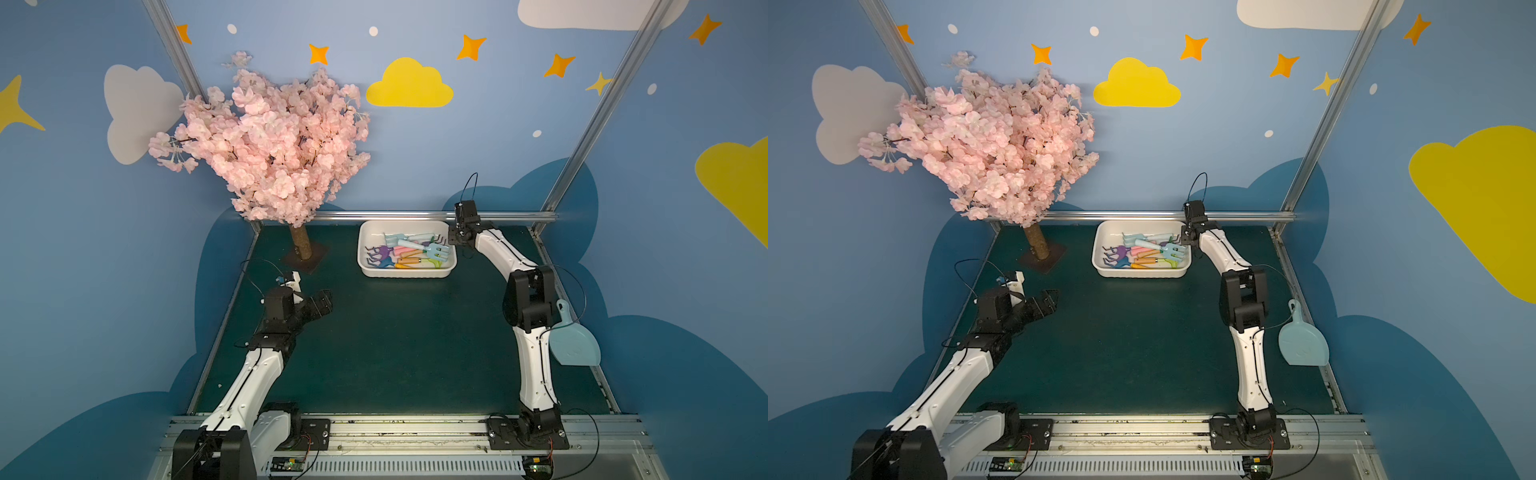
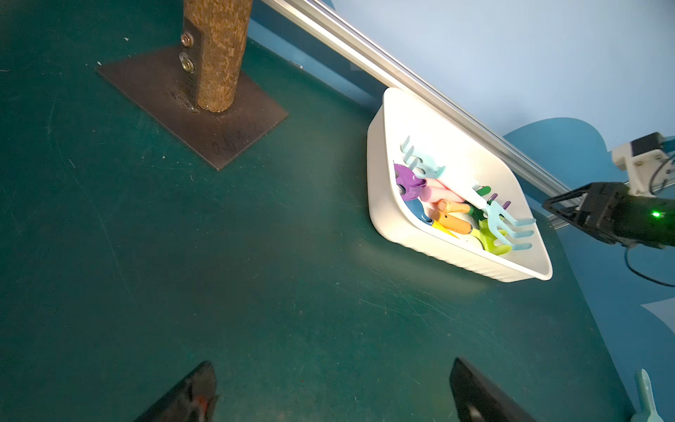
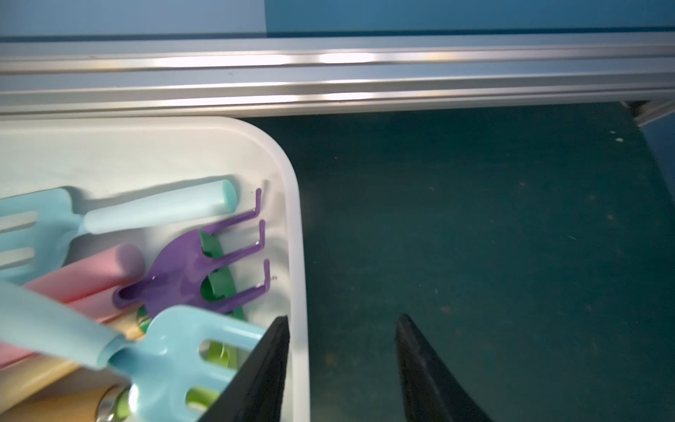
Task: Take the hand rake out of the storage box
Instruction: Move the storage box to the center of the board, then pick up the rake from the storage box.
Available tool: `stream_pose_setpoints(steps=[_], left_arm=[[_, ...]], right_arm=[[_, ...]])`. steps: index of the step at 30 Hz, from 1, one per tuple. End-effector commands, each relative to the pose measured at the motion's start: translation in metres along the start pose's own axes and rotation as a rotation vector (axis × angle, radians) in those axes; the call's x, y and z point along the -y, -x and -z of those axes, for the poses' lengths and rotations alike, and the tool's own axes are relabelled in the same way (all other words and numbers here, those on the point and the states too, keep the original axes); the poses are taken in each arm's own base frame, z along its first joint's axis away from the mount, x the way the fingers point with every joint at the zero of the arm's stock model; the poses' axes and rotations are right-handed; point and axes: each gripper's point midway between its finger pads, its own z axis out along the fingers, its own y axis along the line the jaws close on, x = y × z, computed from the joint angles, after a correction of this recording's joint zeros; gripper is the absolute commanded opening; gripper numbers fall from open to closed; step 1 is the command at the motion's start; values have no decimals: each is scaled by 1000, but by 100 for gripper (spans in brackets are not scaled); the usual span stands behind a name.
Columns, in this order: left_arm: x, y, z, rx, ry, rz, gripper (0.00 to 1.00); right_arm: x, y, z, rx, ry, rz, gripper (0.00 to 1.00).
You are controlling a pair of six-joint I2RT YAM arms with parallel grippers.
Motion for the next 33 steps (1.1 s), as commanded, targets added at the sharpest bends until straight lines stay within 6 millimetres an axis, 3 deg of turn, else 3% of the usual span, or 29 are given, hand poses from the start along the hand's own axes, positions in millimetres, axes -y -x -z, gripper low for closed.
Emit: stream_pose_setpoints(steps=[1,7,10,15,28,33], left_arm=[[4,2,1,1,-13,-18,100],[3,2,2,10,-8,-16,100],[2,2,4,17,-9,-16,100],[2,1,4,16,-10,-14,100],[2,0,6,26,-13,-14,100],[1,-1,4,21,-11,-10,100]], right_arm=[[-12,6,29,66,26,-34,48],[-24,-22,36,14,9,-11,37],[-36,-33,30,-3,3,10,34],[-34,-47,16,-28,-59,-20,33],[-40,-52,-18,-32,-74,-78,29],[-42,-50,-27,-34,-68,-75,16]])
